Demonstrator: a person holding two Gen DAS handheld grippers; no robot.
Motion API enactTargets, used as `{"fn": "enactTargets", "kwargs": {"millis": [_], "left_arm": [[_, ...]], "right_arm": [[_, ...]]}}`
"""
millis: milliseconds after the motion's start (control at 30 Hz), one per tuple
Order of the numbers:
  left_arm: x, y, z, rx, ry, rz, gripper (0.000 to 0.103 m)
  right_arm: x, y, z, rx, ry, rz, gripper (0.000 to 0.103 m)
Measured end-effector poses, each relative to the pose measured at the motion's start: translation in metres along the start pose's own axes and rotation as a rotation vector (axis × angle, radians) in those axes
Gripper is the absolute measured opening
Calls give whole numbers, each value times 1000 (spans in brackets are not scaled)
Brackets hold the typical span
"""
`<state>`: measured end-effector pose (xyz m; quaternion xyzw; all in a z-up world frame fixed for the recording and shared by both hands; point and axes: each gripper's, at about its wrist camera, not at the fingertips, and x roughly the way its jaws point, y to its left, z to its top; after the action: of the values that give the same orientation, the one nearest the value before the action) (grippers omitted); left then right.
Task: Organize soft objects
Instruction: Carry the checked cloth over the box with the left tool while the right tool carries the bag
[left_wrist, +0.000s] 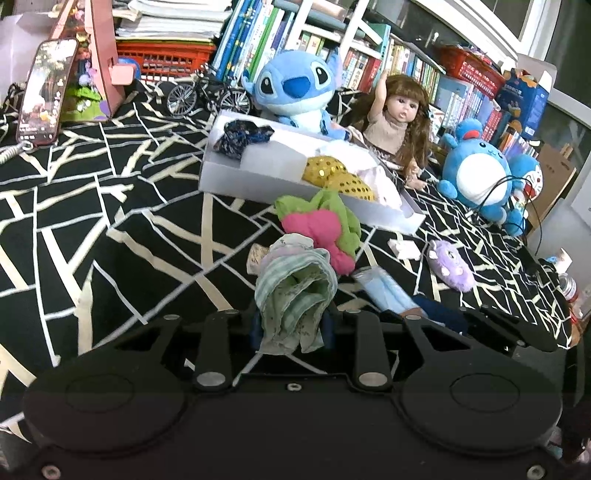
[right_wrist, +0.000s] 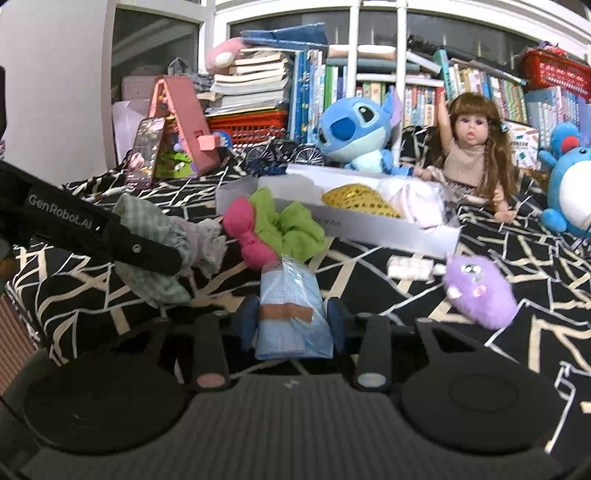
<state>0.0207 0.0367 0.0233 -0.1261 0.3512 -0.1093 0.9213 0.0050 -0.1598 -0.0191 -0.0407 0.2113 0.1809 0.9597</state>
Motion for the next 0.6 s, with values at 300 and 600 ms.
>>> {"fn": "enactTargets", "kwargs": {"millis": [300,600], "left_arm": [[-11,2,25,24,-99,24,23],[-3,3,76,18,-186,44,23]], "right_arm": [[3,-22,24,63,-32,-85,45],[21,-52,63,135,-53,-139,45]]}}
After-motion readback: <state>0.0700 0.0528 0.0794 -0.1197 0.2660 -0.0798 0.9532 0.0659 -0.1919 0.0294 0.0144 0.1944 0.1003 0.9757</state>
